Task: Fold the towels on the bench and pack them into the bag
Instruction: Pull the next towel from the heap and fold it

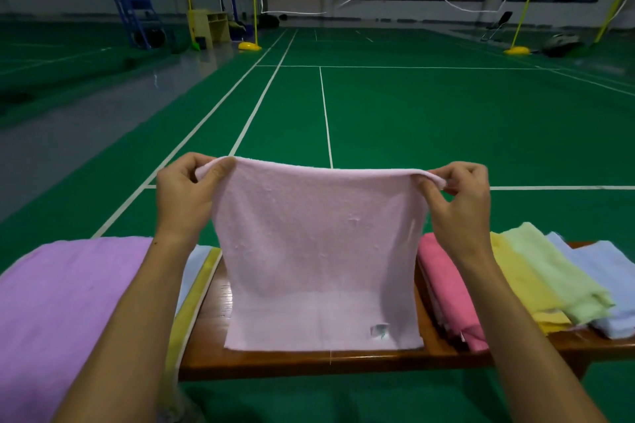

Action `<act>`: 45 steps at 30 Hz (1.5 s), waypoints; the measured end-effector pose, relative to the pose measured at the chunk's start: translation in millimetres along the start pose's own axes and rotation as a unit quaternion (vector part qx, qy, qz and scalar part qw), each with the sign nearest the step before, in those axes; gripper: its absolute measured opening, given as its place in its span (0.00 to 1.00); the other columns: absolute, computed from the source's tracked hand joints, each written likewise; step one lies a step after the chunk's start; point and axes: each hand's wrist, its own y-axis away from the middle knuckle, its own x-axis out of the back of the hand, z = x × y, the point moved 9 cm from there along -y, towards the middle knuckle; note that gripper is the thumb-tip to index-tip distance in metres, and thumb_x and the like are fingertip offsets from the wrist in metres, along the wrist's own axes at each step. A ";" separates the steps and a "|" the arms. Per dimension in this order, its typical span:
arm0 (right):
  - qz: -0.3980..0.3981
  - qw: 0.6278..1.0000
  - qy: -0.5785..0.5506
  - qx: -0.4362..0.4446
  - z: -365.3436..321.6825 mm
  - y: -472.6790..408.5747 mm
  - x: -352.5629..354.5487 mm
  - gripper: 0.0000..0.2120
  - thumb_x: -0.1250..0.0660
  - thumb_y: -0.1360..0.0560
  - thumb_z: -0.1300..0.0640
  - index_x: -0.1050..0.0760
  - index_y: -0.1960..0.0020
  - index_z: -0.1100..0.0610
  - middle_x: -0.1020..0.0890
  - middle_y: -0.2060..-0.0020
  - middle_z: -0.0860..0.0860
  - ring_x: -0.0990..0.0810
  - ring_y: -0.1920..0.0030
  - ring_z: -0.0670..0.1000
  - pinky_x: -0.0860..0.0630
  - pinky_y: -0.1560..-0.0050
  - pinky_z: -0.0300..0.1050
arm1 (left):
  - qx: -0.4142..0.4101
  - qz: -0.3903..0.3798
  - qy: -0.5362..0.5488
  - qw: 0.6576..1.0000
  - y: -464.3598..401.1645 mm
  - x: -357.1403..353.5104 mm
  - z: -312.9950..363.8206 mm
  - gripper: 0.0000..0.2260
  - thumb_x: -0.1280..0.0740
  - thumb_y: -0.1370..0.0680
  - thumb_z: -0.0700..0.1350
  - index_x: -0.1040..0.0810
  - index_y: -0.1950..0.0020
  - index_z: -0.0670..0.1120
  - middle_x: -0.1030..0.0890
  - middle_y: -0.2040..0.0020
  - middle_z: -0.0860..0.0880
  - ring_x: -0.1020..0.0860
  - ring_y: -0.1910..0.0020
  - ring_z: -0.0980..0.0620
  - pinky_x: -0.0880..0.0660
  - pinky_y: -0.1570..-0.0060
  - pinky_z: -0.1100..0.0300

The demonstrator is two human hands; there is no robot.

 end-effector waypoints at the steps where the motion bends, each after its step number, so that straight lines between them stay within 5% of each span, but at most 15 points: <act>1: -0.012 1.000 -0.021 -0.002 -3.9 0.5 2.0 0.06 0.26 0.21 0.57 0.21 0.54 0.57 0.21 0.48 0.53 0.23 0.46 0.48 0.23 0.45 0.46 | -0.007 -0.002 -0.004 1.000 0.8 1.7 3.7 0.15 0.23 0.24 0.56 0.18 0.54 0.44 0.19 0.60 0.51 0.25 0.66 0.65 0.25 0.61 0.61; 3: -0.034 0.997 -0.064 -0.022 -8.7 2.9 6.3 0.08 0.28 0.19 0.55 0.21 0.52 0.58 0.18 0.51 0.48 0.21 0.51 0.40 0.24 0.50 0.40 | -0.032 -0.008 -0.027 0.999 3.2 5.7 14.3 0.16 0.24 0.24 0.56 0.18 0.55 0.43 0.19 0.62 0.51 0.26 0.67 0.64 0.26 0.63 0.63; 6: -0.043 0.995 -0.073 -0.043 -11.8 8.6 17.1 0.18 0.31 0.17 0.49 0.29 0.57 0.61 0.28 0.65 0.47 0.30 0.64 0.45 0.29 0.60 0.49 | -0.070 -0.035 -0.055 0.995 9.7 9.7 31.7 0.17 0.25 0.23 0.56 0.17 0.56 0.42 0.19 0.63 0.50 0.26 0.67 0.62 0.28 0.66 0.64; 11: -0.032 0.995 -0.077 -0.059 -28.0 24.0 45.1 0.21 0.32 0.17 0.49 0.34 0.60 0.60 0.34 0.66 0.48 0.38 0.68 0.43 0.37 0.67 0.39 | -0.086 -0.086 -0.050 0.991 24.4 17.0 55.9 0.25 0.30 0.21 0.59 0.19 0.59 0.36 0.23 0.65 0.36 0.30 0.68 0.54 0.32 0.65 0.56; 15: -0.047 0.988 -0.122 -0.083 -34.6 31.2 57.9 0.21 0.32 0.17 0.47 0.36 0.61 0.54 0.35 0.67 0.46 0.37 0.68 0.44 0.38 0.67 0.41 | -0.010 -0.153 0.040 0.987 36.6 19.6 64.7 0.26 0.31 0.20 0.57 0.19 0.57 0.32 0.22 0.59 0.26 0.27 0.65 0.47 0.29 0.62 0.50; 19: -0.063 0.972 -0.193 -0.117 -33.4 28.9 56.5 0.24 0.31 0.17 0.45 0.32 0.57 0.64 0.31 0.65 0.50 0.32 0.65 0.48 0.34 0.63 0.47 | 0.063 -0.176 0.115 0.976 40.8 20.1 62.3 0.18 0.31 0.22 0.55 0.13 0.60 0.42 0.17 0.66 0.42 0.22 0.69 0.49 0.24 0.70 0.59; 21: -0.073 0.967 -0.206 -0.132 -22.5 26.0 46.1 0.24 0.30 0.18 0.44 0.29 0.56 0.66 0.27 0.64 0.51 0.29 0.64 0.48 0.32 0.62 0.47 | 0.066 -0.180 0.114 0.975 34.8 17.2 47.6 0.21 0.30 0.21 0.57 0.15 0.59 0.38 0.20 0.65 0.41 0.25 0.69 0.48 0.26 0.69 0.56; 24: -0.086 0.974 -0.150 -0.147 6.3 25.9 18.3 0.27 0.27 0.23 0.42 0.30 0.58 0.67 0.27 0.66 0.52 0.30 0.65 0.48 0.33 0.62 0.48 | 0.053 -0.160 0.035 0.985 23.5 7.3 3.6 0.30 0.29 0.19 0.59 0.25 0.55 0.29 0.26 0.64 0.40 0.32 0.65 0.47 0.33 0.60 0.51; 27: -0.105 0.983 -0.051 -0.145 42.6 32.2 -18.0 0.25 0.25 0.25 0.44 0.33 0.63 0.61 0.31 0.70 0.48 0.35 0.68 0.46 0.36 0.64 0.48 | 0.067 -0.127 -0.067 0.987 20.5 -6.9 -51.6 0.30 0.29 0.20 0.62 0.26 0.63 0.34 0.29 0.68 0.35 0.32 0.68 0.49 0.34 0.60 0.54; 30: -0.136 0.979 0.107 -0.108 61.9 42.2 -49.4 0.18 0.26 0.23 0.45 0.25 0.59 0.58 0.25 0.61 0.49 0.28 0.60 0.53 0.36 0.60 0.50 | 0.105 -0.097 -0.076 0.987 22.3 -19.5 -93.1 0.27 0.28 0.20 0.57 0.34 0.69 0.42 0.40 0.71 0.47 0.40 0.68 0.50 0.42 0.61 0.53; 33: -0.144 0.962 0.205 -0.105 68.0 46.2 -71.6 0.13 0.28 0.21 0.43 0.21 0.51 0.53 0.26 0.51 0.51 0.27 0.55 0.55 0.34 0.58 0.49 | 0.167 -0.073 -0.038 0.983 22.3 -33.3 -125.8 0.25 0.27 0.19 0.53 0.30 0.66 0.37 0.39 0.66 0.46 0.38 0.65 0.48 0.31 0.63 0.56; 36: -0.146 0.955 0.225 -0.126 85.1 50.7 -98.0 0.13 0.32 0.21 0.42 0.23 0.54 0.52 0.17 0.60 0.50 0.21 0.57 0.56 0.26 0.61 0.50 | 0.192 -0.062 -0.005 0.980 20.2 -48.6 -154.0 0.25 0.26 0.19 0.50 0.34 0.67 0.41 0.42 0.68 0.48 0.30 0.71 0.47 0.18 0.60 0.54; 38: -0.159 0.956 0.185 -0.163 103.9 57.9 -116.0 0.13 0.34 0.22 0.44 0.25 0.57 0.53 0.17 0.65 0.51 0.18 0.60 0.59 0.20 0.58 0.54 | 0.196 -0.056 -0.039 0.978 17.0 -54.9 -173.0 0.24 0.26 0.19 0.52 0.31 0.67 0.41 0.36 0.70 0.49 0.17 0.70 0.45 0.24 0.61 0.58; 42: -0.200 0.942 0.179 -0.202 125.3 69.8 -145.3 0.10 0.33 0.19 0.50 0.23 0.55 0.54 0.15 0.60 0.56 0.18 0.55 0.62 0.21 0.54 0.55 | 0.174 -0.086 -0.121 0.973 13.1 -68.7 -200.1 0.20 0.27 0.19 0.53 0.21 0.66 0.43 0.21 0.72 0.53 0.14 0.61 0.41 0.20 0.58 0.52; 45: -0.241 0.936 0.138 -0.214 125.0 76.5 -162.8 0.10 0.32 0.18 0.57 0.20 0.38 0.57 0.17 0.41 0.59 0.20 0.42 0.61 0.24 0.40 0.51 | 0.153 -0.149 -0.154 0.965 16.7 -84.1 -201.3 0.06 0.26 0.19 0.49 0.14 0.47 0.48 0.14 0.48 0.53 0.17 0.46 0.45 0.21 0.39 0.46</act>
